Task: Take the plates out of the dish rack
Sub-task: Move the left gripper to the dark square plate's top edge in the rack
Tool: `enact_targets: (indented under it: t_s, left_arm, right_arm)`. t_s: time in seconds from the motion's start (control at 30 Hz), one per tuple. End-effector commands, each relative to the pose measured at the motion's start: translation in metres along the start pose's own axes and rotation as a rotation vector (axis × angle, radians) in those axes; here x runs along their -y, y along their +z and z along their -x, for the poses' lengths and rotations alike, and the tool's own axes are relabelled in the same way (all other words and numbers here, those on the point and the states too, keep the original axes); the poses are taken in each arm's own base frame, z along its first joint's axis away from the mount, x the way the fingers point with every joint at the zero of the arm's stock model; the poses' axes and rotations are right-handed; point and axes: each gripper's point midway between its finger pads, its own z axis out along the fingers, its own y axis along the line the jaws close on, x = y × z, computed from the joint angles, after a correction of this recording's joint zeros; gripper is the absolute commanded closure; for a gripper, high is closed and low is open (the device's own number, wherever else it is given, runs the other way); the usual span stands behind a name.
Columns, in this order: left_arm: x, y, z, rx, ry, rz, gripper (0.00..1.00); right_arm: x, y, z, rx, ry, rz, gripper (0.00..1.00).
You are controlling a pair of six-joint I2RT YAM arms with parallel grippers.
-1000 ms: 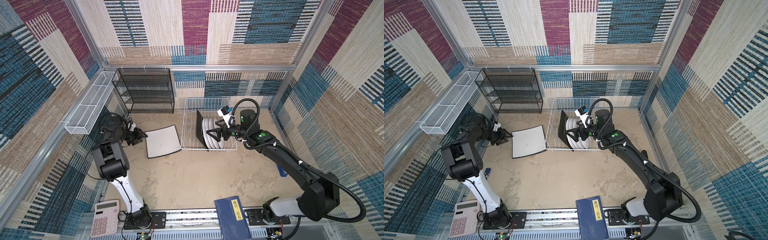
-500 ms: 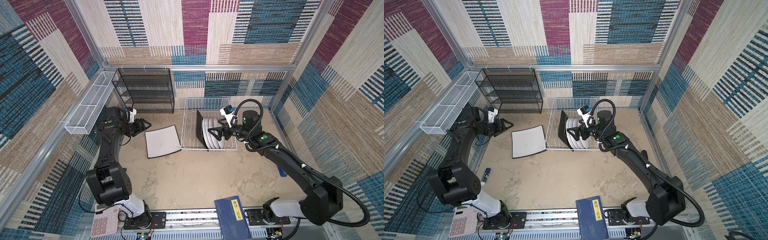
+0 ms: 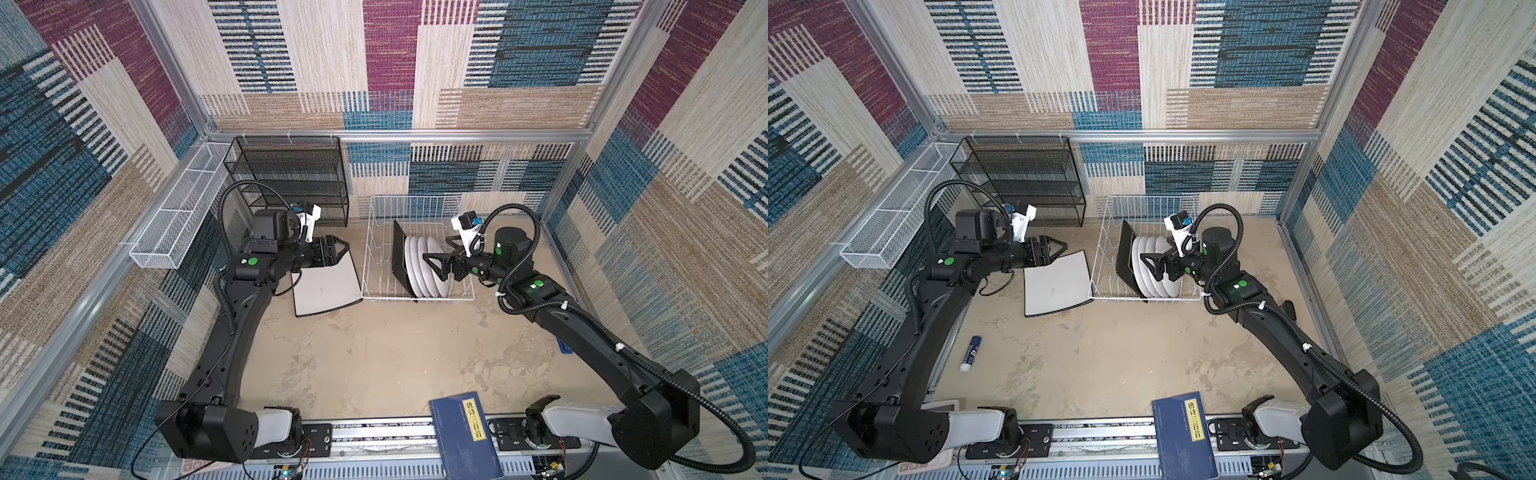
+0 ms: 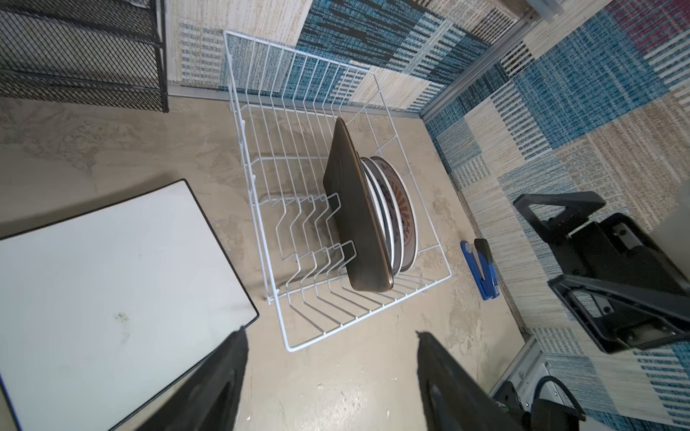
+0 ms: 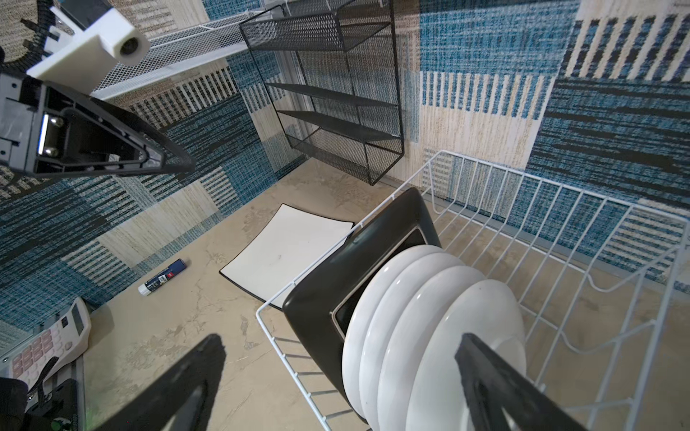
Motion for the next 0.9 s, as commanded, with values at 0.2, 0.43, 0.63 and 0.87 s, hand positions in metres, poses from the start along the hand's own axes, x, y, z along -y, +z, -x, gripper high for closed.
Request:
enact_targets:
  t_s: [0.2,0.43,0.63,0.87]
  left_arm:
    - [0.025,0.057,-0.007,0.017,0.077,0.069,0.27]
    - [0.033,0.118,-0.021,-0.071,0.098,0.084,0.28]
    - [0.035,0.159,-0.028,-0.15,0.063,0.1,0.32]
    - [0.027,0.181,-0.031,-0.19,0.031,0.133,0.47]
  right_arm:
    - [0.006,-0.008,0.011,0.065,0.003,-0.057,0.01]
    - [0.008,-0.009,0.009,0.053,0.003,-0.07,0.01]
    - [0.011,-0.013,0.006,0.049,0.001,-0.096,0.01]
    - [0.011,-0.016,0.009,0.057,0.001,-0.102,0.01]
